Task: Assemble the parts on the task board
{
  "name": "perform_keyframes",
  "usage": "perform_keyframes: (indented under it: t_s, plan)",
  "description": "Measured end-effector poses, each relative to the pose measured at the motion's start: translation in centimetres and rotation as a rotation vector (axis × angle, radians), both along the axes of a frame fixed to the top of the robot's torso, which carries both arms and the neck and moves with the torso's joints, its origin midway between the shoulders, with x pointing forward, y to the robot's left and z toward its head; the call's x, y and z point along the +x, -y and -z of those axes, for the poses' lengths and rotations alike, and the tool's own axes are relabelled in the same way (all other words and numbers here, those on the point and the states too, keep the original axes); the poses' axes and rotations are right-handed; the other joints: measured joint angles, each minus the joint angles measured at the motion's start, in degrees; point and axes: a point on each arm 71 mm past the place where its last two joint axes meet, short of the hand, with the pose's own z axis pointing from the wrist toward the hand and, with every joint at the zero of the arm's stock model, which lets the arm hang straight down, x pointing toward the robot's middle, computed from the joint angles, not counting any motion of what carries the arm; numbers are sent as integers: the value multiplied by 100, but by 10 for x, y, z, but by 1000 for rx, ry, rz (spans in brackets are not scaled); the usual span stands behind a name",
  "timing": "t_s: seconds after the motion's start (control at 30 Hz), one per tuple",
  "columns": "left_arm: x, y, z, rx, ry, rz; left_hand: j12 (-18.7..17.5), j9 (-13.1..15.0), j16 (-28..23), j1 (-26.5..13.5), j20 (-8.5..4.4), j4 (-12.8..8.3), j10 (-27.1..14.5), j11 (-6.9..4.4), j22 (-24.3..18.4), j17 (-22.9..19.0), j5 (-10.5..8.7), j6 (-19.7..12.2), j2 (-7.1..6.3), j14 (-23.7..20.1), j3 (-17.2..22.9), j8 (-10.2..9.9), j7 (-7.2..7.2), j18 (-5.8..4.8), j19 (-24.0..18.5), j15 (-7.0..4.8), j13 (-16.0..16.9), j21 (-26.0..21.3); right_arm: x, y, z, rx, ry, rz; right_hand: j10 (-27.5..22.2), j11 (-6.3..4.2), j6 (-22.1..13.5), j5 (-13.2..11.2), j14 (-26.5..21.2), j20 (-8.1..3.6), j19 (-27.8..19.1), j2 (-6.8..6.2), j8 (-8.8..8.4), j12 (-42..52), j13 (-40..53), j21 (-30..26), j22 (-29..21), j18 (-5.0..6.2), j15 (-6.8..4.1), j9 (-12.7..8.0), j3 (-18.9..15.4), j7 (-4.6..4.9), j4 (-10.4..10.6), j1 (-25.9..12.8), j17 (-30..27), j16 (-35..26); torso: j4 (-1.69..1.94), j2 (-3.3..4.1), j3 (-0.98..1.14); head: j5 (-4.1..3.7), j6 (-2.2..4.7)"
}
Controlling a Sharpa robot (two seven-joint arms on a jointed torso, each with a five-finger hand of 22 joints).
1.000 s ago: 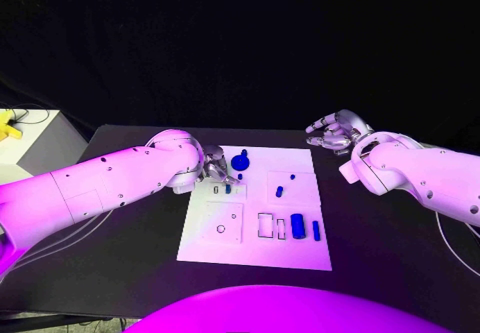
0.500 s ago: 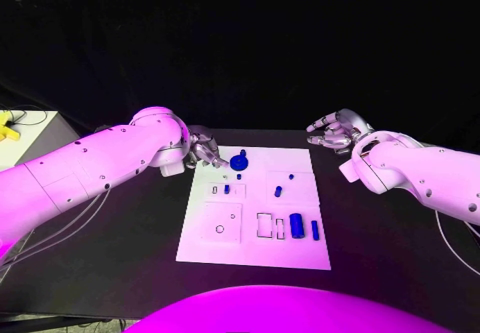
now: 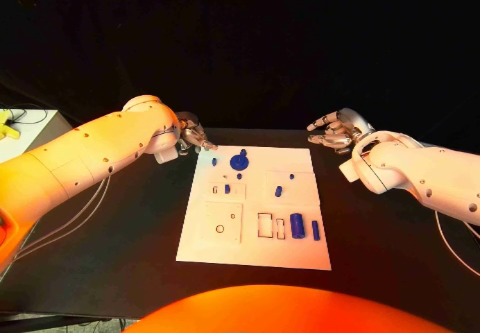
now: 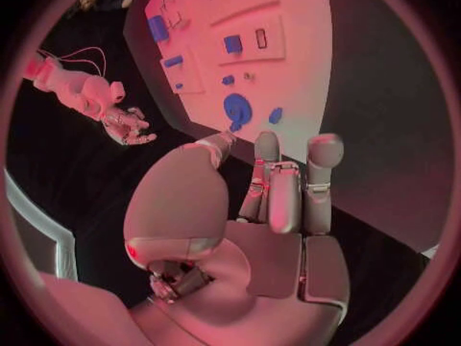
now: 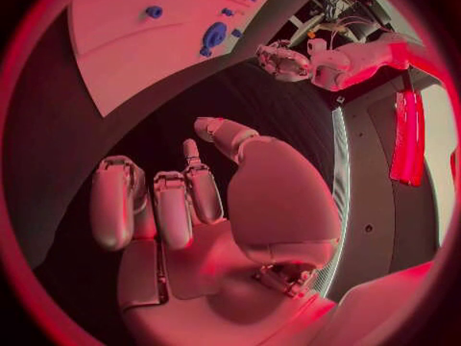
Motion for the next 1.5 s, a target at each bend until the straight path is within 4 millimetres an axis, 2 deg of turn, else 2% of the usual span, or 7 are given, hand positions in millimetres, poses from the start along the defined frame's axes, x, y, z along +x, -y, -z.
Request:
perform_keyframes:
  t_s: [0.2, 0.33, 0.47, 0.7, 0.97, 1.5]
  plan:
    - [11, 1, 3, 7, 14, -30, 0, -9, 0, -6, 0, 0, 0, 0, 26, 16, 0, -8, -6, -1, 0, 0, 8, 0, 0, 1, -3, 0, 0, -2, 0, 2, 2, -2, 0, 0, 0, 0, 0, 0, 0, 0, 21, 0, -1, 0, 0, 0, 0, 0, 16, 0, 16, 0, 0, 0, -4, 11, -8, 7, 0]
    - [14, 4, 10, 20, 8, -34, 0, -10, 0, -6, 2, 0, 0, 0, 32, 22, 0, -8, -6, -1, 0, 0, 9, 0, 2, 1, -4, 0, 0, -3, 0, 3, 3, -4, 0, 0, 0, 0, 0, 0, 0, 0, 21, 0, -1, 0, -1, 0, 0, 0, 16, 0, 16, 0, 0, 0, -8, 18, -8, 10, 0]
    - [17, 7, 16, 39, -1, -37, 0, -36, 0, -37, 20, 22, 0, 0, 32, 22, 0, -30, -37, -1, -23, 0, 30, 0, 21, 1, -22, 0, 0, -4, -1, 6, 6, -6, -58, 10, -4, 0, 0, 0, 0, 0, 21, -57, -1, -112, -1, 0, 0, -3, 7, 3, 26, 0, 0, -45, -10, 25, -15, 21, 0]
    - [21, 11, 23, 72, -14, -36, 0, -59, 0, -135, 20, 20, -12, 13, 36, 22, -22, -50, -14, -1, -57, 0, 11, 0, 21, 1, -35, 0, 0, -6, -1, 14, 13, -7, -116, 9, -19, 0, 0, 0, 0, 0, 21, -96, -2, -173, -1, 0, 0, -8, 14, 18, 48, 0, 0, -67, -14, 47, -25, 48, 0]
    - [23, 9, 26, 98, -18, -43, 0, -76, 12, -181, 41, 22, -20, 20, 67, 22, -22, -50, -13, 19, -106, 0, 11, 0, 41, 20, -48, 0, 0, -7, -1, 20, 18, -7, -116, 9, -19, 0, 0, 0, 0, 0, 21, -120, -3, -213, 3, 0, 0, -7, 14, 18, 48, 0, 0, -98, -12, 54, -27, 56, 0]
    - [22, 18, 34, 125, -59, -15, 0, -92, 24, -248, 40, 14, -19, 20, 61, 21, -22, -49, 10, 19, -128, 31, 10, 0, 41, 20, -59, 24, 1, -9, -2, 24, 21, -10, -115, 9, -18, 0, 0, 0, 0, 0, 21, -120, -4, -213, 2, 0, 0, -7, 15, 18, 47, 0, 0, -98, -12, 46, -25, 86, 0]
